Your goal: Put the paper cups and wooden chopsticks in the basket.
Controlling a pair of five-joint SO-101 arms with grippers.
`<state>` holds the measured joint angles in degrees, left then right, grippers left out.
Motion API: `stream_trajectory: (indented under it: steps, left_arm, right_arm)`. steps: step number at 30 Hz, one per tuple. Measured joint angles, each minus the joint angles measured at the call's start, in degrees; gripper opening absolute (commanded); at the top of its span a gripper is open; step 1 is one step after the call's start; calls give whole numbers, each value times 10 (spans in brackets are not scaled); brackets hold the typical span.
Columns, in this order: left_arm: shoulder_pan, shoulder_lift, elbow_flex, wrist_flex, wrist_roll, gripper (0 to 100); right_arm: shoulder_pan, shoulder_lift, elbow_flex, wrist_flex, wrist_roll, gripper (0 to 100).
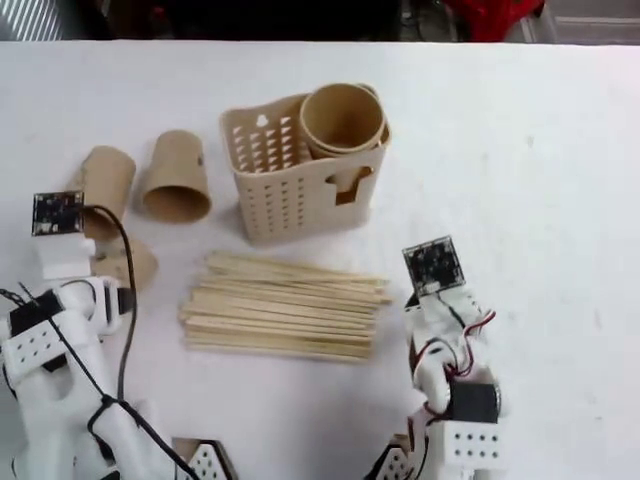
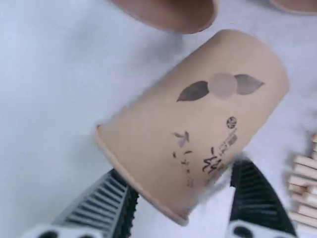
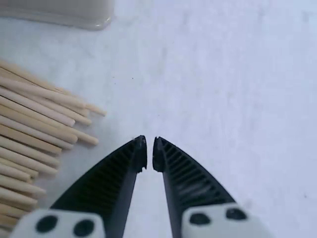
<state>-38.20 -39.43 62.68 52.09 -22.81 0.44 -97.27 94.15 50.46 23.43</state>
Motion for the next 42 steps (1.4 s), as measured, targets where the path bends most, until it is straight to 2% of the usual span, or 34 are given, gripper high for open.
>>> stream_trajectory:
  steps: [3, 14, 21, 28, 31, 35, 37, 42]
  left_arm:
    - [11, -1, 0, -9, 0, 188]
    - [15, -1, -27, -21, 0, 183]
    - [18, -1, -127, 94, 0, 76]
    - [76, -1, -246, 227, -4, 75]
    - [84, -1, -316, 290, -6, 81]
    - [84, -4, -380, 357, -10, 198]
    - [71, -6, -382, 380, -11, 217]
    - [-18, -6, -332, 378, -28, 222]
  right_arm:
    - [-2, -47, 5, 18, 0, 42]
    - [-1, -46, 8, 19, 0, 42]
    - [-1, -46, 8, 19, 0, 42]
    - [-1, -46, 8, 19, 0, 42]
    - [-1, -46, 8, 19, 0, 42]
    - [-1, -46, 8, 19, 0, 42]
    - [-1, -46, 8, 19, 0, 42]
    - [-1, -46, 8, 19, 0, 42]
